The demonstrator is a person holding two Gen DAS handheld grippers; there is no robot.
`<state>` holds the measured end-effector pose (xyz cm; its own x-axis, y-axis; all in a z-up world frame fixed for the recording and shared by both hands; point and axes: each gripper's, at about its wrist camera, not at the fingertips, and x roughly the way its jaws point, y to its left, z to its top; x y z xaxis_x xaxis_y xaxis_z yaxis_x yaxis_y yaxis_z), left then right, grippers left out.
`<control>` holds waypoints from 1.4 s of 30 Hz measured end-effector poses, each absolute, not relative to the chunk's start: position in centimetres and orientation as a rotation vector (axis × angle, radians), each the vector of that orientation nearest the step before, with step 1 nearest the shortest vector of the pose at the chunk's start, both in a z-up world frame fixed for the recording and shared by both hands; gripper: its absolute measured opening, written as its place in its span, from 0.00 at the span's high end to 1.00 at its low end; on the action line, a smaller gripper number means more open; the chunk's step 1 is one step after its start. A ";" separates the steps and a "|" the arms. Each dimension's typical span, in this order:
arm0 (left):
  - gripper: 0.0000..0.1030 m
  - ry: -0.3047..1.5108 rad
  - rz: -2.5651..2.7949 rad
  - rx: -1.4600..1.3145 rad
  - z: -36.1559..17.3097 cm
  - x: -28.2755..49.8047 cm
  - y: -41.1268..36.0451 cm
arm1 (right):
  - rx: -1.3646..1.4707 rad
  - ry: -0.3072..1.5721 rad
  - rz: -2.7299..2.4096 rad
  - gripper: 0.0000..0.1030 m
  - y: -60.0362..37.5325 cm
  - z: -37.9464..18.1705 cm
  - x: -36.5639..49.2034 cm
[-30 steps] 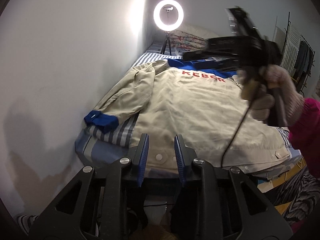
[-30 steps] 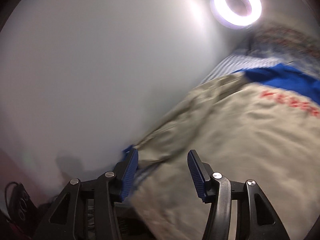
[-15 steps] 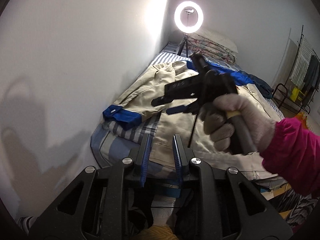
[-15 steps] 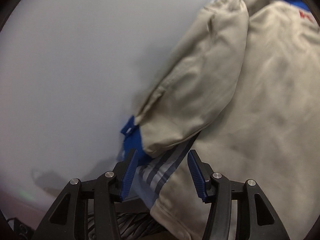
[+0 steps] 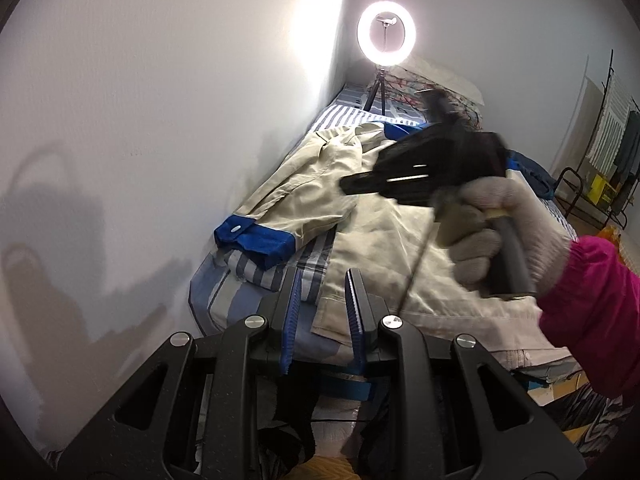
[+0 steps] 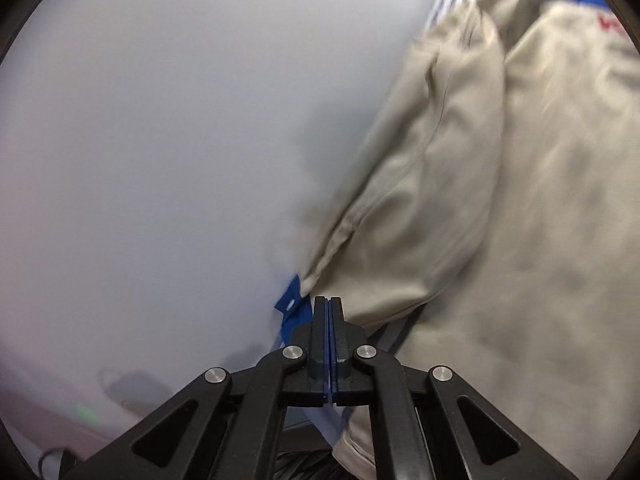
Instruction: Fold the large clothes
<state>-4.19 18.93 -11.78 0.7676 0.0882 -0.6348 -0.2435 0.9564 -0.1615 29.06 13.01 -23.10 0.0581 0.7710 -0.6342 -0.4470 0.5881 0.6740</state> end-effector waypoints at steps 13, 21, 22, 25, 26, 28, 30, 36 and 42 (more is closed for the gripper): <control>0.79 0.666 0.213 -0.283 -11.3 -5.9 19.9 | 0.079 1.164 1.041 0.47 18.6 -24.3 25.3; 0.79 0.655 0.209 -0.348 -11.5 -7.5 20.7 | -0.346 1.082 1.069 0.41 27.6 -26.3 22.4; 0.78 0.654 0.205 -0.347 -11.5 -7.5 20.6 | -0.373 1.075 1.064 0.41 28.4 -26.7 22.2; 0.79 0.655 0.200 -0.346 -11.6 -7.5 20.7 | -0.455 1.055 1.046 0.41 30.1 -28.0 21.4; 0.78 0.657 0.199 -0.349 -11.6 -7.4 20.8 | -0.487 1.047 1.027 0.41 30.6 -28.6 21.3; 0.79 0.658 0.201 -0.356 -11.6 -7.2 21.0 | -0.532 1.041 0.989 0.50 31.0 -29.6 21.2; 0.79 0.659 0.203 -0.359 -11.6 -7.2 21.2 | -0.515 1.042 0.991 0.60 30.5 -29.6 21.6; 0.78 0.661 0.204 -0.338 -11.6 -6.7 21.0 | -0.229 1.115 1.031 0.95 27.1 -27.5 24.7; 0.78 0.674 0.196 -0.332 -11.4 -5.4 21.1 | 0.065 1.090 1.035 0.97 20.5 -24.9 25.9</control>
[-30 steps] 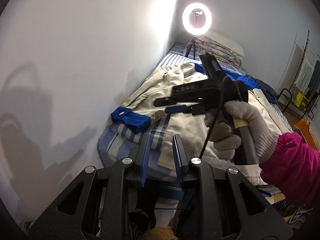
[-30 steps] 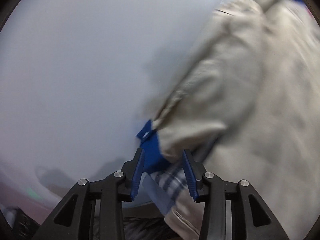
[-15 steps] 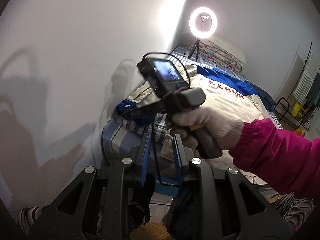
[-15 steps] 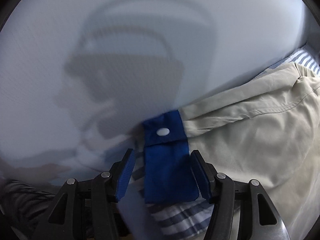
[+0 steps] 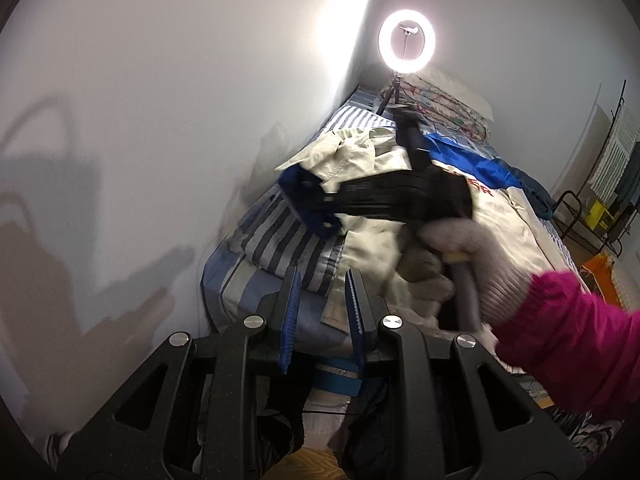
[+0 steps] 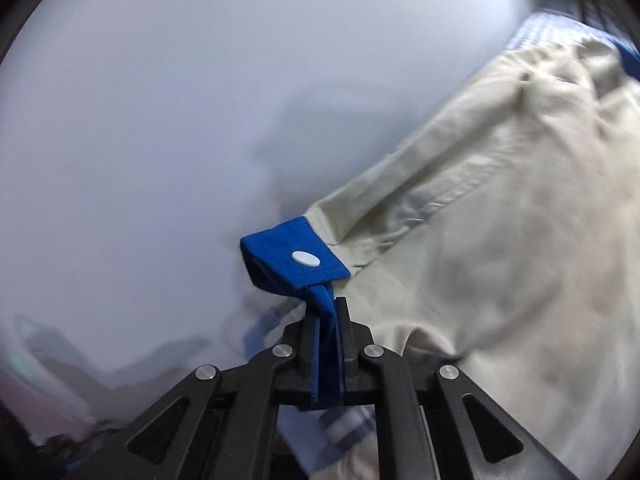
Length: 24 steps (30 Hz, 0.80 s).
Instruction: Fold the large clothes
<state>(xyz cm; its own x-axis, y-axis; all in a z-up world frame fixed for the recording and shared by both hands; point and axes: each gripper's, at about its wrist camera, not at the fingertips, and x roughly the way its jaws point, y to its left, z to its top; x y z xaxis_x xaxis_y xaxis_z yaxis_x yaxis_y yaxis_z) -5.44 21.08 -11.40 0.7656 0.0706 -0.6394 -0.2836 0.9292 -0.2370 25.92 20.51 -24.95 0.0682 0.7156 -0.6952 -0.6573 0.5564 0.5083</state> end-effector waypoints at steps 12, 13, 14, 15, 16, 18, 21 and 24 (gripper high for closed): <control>0.69 0.698 0.086 -0.308 -10.3 0.4 19.2 | 0.437 1.032 0.847 0.97 4.1 -26.1 22.4; 0.69 0.708 0.073 -0.301 -10.4 1.1 19.0 | 0.438 1.046 0.858 0.95 3.1 -26.4 22.0; 0.67 0.718 0.064 -0.294 -10.6 1.7 18.8 | 0.432 1.057 0.868 0.92 2.2 -26.3 21.8; 0.61 0.729 0.056 -0.288 -10.7 2.5 18.5 | 0.415 1.064 0.872 0.91 1.7 -26.5 21.3; 0.55 0.740 0.043 -0.286 -10.8 3.4 18.2 | 0.402 1.071 0.877 0.80 1.4 -26.5 20.9; 0.53 0.758 0.026 -0.290 -11.2 4.7 17.9 | 0.390 1.066 0.887 0.74 0.5 -26.1 20.2; 0.41 0.805 -0.004 -0.286 -11.8 7.5 16.9 | 0.342 1.026 0.856 0.70 -2.4 -24.2 19.5; 0.38 0.821 -0.029 -0.240 -12.3 10.1 14.7 | 0.327 0.989 0.790 0.70 -5.7 -22.9 19.1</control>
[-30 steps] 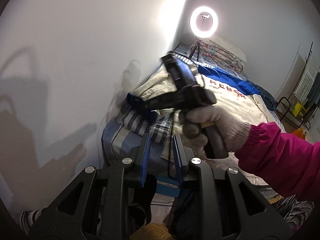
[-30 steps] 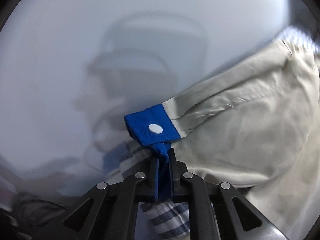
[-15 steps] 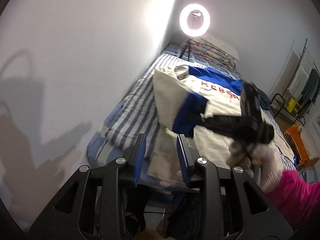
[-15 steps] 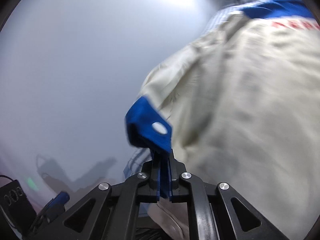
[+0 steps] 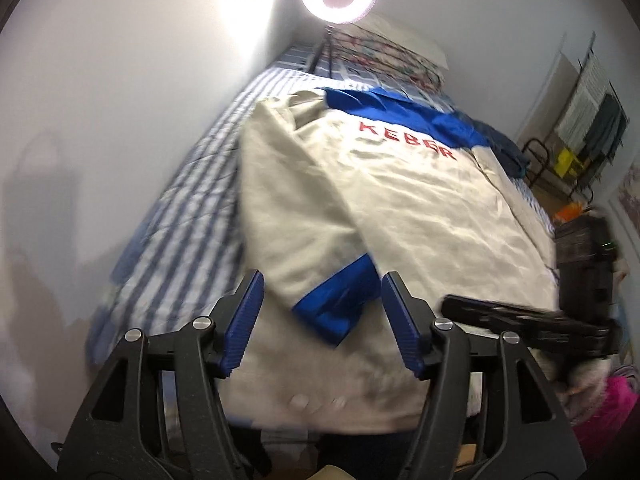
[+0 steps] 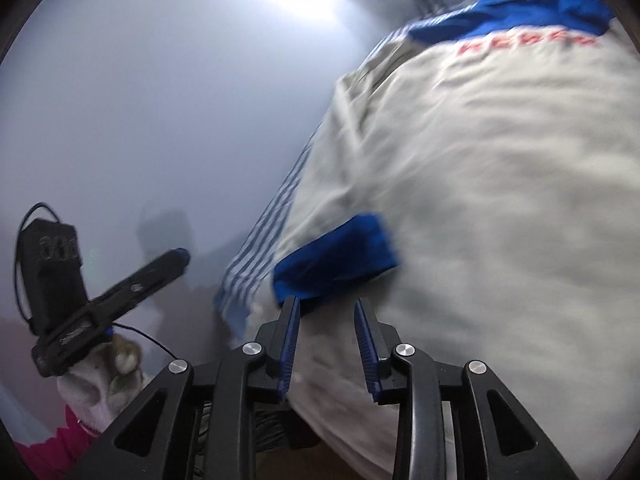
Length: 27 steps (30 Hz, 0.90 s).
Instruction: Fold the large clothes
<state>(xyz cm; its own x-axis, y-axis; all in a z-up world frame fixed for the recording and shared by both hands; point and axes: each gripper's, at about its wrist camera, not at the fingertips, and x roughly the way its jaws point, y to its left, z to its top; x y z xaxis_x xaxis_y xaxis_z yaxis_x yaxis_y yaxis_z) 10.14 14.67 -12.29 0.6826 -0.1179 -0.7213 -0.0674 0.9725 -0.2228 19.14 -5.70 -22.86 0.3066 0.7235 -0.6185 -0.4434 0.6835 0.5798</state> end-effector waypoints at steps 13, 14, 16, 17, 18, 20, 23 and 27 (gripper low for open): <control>0.23 1.039 0.170 0.047 -21.6 20.4 7.3 | 0.319 0.856 0.608 0.69 -13.6 -19.4 21.6; 0.23 1.042 0.177 0.047 -22.0 20.5 7.7 | 0.324 0.856 0.605 0.69 -13.6 -19.8 22.1; 0.39 1.027 0.159 0.029 -22.2 20.5 8.4 | 0.332 0.857 0.598 0.69 -14.1 -20.0 22.2; 0.48 1.025 0.152 0.027 -22.2 20.5 8.7 | 0.334 0.857 0.595 0.69 -14.2 -20.3 22.5; 0.63 1.018 0.143 0.020 -22.0 20.3 9.2 | 0.339 0.858 0.593 0.69 -14.4 -20.3 22.6; 0.74 1.002 0.111 -0.016 -21.4 20.0 10.2 | 0.351 0.862 0.590 0.69 -14.6 -20.6 22.8; 0.88 0.959 0.054 -0.086 -19.5 18.8 12.1 | 0.371 0.870 0.593 0.69 -14.5 -21.0 23.5; 0.89 0.879 -0.019 -0.140 -15.6 16.4 13.7 | 0.371 0.900 0.628 0.69 -13.4 -21.2 24.3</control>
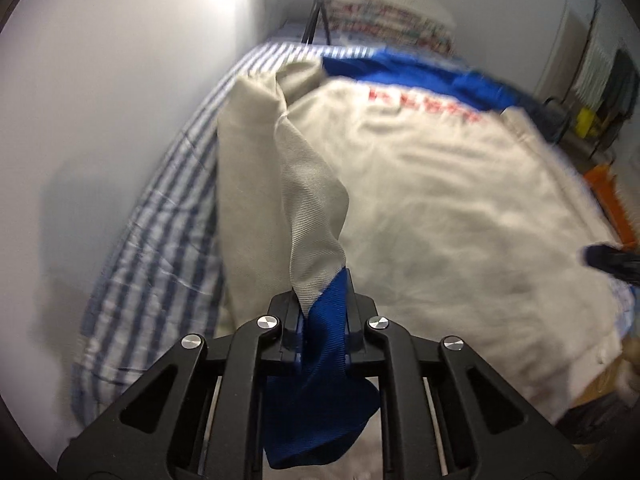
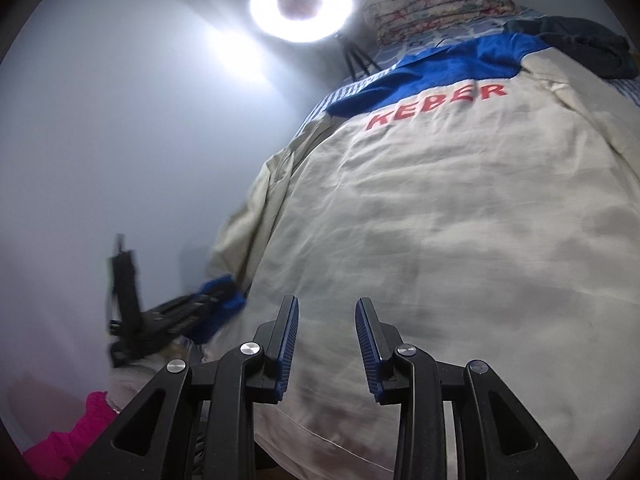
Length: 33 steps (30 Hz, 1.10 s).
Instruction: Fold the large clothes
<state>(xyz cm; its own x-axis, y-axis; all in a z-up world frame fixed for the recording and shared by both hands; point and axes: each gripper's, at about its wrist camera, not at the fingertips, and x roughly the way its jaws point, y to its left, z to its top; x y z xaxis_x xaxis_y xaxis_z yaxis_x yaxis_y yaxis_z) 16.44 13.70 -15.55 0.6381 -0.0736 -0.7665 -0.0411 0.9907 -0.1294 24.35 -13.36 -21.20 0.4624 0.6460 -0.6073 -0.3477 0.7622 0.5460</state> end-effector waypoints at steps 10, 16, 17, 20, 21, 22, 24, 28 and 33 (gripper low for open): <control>0.90 0.764 -0.140 -0.143 -11.4 12.6 14.4 | 0.410 0.949 0.763 0.61 -6.9 -18.8 34.5; 0.90 0.750 -0.186 -0.081 -11.3 11.8 13.7 | 0.418 0.977 0.796 0.50 -0.2 -16.9 43.5; 0.90 0.750 -0.191 -0.066 -11.3 11.8 13.4 | 0.416 0.982 0.800 0.48 1.1 -16.7 44.9; 0.90 0.748 -0.212 -0.018 -11.5 11.5 12.8 | 0.404 1.025 0.794 0.48 5.3 -16.7 49.0; 0.90 0.751 -0.217 -0.003 -11.7 11.4 12.7 | 0.391 1.034 0.785 0.48 6.4 -16.8 49.9; 0.90 0.757 -0.223 0.013 -11.9 11.4 12.5 | 0.362 1.046 0.769 0.48 8.1 -17.0 51.1; 0.90 0.768 -0.234 0.025 -12.3 11.2 12.3 | 0.319 1.065 0.759 0.48 10.3 -17.3 52.4; 0.90 0.783 -0.250 0.053 -12.7 11.1 12.0 | 0.171 1.132 0.671 0.49 14.5 -19.4 54.9; 0.90 0.790 -0.253 0.074 -12.9 11.2 12.1 | 0.174 1.191 0.667 0.94 15.5 -22.1 56.1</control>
<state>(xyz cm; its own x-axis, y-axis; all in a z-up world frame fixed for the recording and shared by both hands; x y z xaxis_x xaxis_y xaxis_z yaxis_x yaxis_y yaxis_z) 11.21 12.08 -12.93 0.6751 -0.1972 -0.7109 0.2524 0.9672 -0.0286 56.15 15.50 -22.07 0.2067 0.5638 -0.7997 -0.3869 0.7978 0.4624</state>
